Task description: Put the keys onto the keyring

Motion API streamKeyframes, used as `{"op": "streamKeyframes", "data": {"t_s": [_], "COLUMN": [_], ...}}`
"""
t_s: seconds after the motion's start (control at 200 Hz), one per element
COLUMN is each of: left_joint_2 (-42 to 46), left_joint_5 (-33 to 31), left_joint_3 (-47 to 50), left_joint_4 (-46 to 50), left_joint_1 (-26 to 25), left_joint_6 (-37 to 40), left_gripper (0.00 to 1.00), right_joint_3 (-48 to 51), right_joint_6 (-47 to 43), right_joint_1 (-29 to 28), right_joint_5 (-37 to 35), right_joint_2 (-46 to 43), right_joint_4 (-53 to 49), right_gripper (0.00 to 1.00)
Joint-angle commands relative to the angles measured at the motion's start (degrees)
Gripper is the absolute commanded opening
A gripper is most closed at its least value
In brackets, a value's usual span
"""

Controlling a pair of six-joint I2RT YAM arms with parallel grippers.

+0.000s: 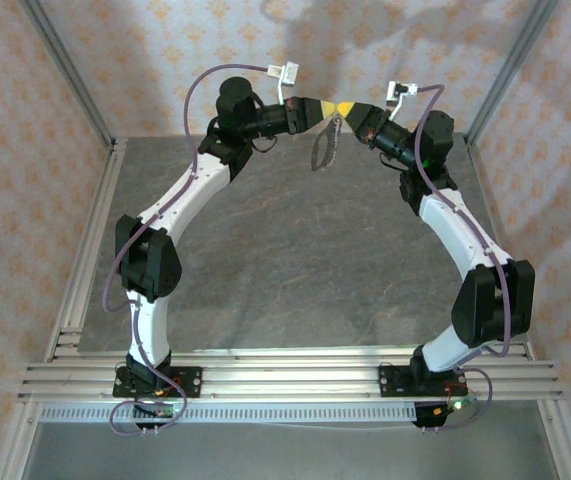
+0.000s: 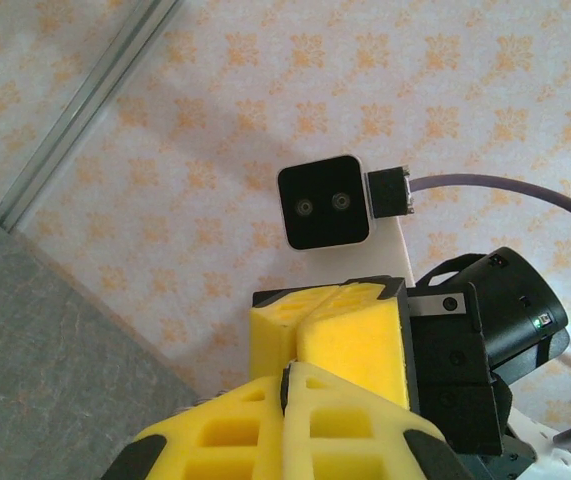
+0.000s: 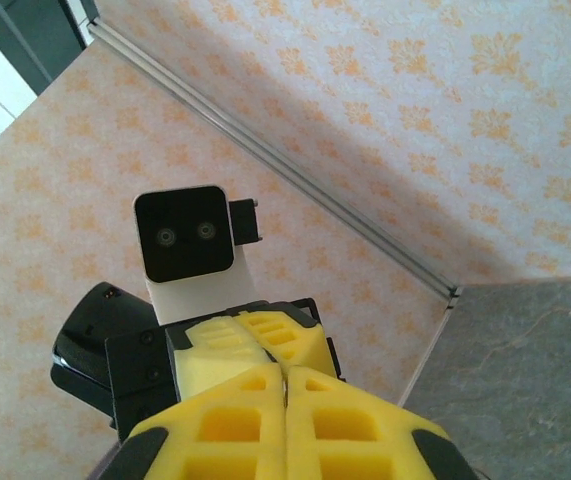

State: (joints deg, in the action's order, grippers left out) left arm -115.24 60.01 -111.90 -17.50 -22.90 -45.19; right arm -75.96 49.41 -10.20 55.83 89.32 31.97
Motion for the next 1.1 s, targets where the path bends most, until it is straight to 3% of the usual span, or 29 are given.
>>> {"op": "streamKeyframes", "data": {"t_s": [0.0, 0.145, 0.265, 0.525, 1.096], "left_joint_2": [1.4, 1.3, 1.3, 0.5, -1.8], "left_joint_5": [0.0, 0.1, 0.2, 2.6, 8.4], "left_joint_3": [-2.0, -3.0, -2.9, -4.0, -7.4], "left_joint_4": [-3.7, -1.1, -0.9, -0.3, 13.1], "left_joint_1": [-0.7, -0.5, -0.1, 1.5, 3.5], "left_joint_6": [-0.6, 0.4, 0.5, 0.6, 9.0], "left_gripper": [0.0, 0.0, 0.13, 0.3, 0.37], "right_joint_3": [0.6, 0.7, -0.3, -3.3, -7.0], "right_joint_6": [-0.5, -2.2, -2.9, -2.9, -2.8], "right_joint_1": [-0.4, -0.4, 0.1, 2.1, 3.6], "right_joint_5": [2.3, 2.7, 4.1, 8.4, 15.2], "right_joint_2": [0.4, 0.3, 0.8, 3.3, 6.0], "right_joint_4": [2.2, 1.3, 0.8, 0.1, -1.0], "right_gripper": [0.0, 0.0, 0.0, 0.0, 0.0]}}
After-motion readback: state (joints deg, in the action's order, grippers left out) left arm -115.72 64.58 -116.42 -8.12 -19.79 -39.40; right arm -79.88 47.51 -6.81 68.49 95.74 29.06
